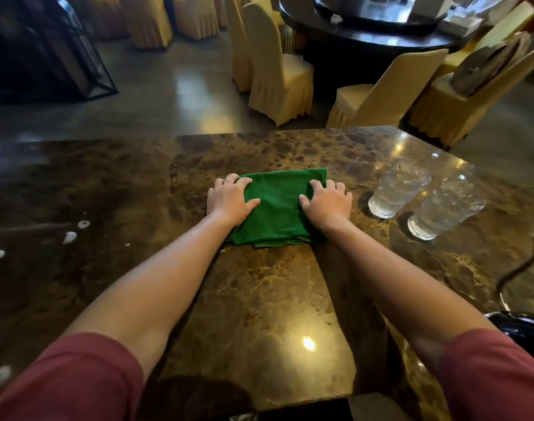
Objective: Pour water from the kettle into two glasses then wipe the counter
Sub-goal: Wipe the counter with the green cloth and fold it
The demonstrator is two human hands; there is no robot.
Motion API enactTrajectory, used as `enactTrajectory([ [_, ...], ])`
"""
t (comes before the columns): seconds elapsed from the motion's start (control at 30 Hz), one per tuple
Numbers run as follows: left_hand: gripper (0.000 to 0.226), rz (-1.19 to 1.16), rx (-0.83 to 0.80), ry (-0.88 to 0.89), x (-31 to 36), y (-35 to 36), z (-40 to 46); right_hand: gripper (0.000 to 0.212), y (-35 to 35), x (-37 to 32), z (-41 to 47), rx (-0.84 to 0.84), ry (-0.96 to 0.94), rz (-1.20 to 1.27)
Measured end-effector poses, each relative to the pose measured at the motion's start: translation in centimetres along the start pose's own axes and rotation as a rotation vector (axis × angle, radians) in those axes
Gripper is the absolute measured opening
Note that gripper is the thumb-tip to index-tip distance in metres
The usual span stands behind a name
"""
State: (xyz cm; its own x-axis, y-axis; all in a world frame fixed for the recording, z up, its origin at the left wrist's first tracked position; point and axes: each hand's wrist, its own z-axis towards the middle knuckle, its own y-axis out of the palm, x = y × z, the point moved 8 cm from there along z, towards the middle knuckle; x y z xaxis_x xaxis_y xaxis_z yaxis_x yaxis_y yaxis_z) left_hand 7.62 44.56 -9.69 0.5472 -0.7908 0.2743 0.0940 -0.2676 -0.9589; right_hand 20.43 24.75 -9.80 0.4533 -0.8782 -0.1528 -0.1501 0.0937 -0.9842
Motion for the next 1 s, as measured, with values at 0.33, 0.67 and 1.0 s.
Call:
enactTrajectory([
  [0.33,0.063,-0.453,0.003,-0.217,-1.7,-0.7,0.6,0.042,0.6,1.3,0.8,-0.119,0.293,0.625],
  [0.67,0.028,-0.764,0.034,-0.159,-4.0,-2.8,-2.0,0.011,-2.6,-1.9,-1.3,-0.097,0.089,1.218],
  [1.0,0.014,-1.278,0.079,-0.063,-5.8,-7.7,-12.9,0.015,-12.5,-7.7,-9.0,-0.098,-0.219,1.561],
])
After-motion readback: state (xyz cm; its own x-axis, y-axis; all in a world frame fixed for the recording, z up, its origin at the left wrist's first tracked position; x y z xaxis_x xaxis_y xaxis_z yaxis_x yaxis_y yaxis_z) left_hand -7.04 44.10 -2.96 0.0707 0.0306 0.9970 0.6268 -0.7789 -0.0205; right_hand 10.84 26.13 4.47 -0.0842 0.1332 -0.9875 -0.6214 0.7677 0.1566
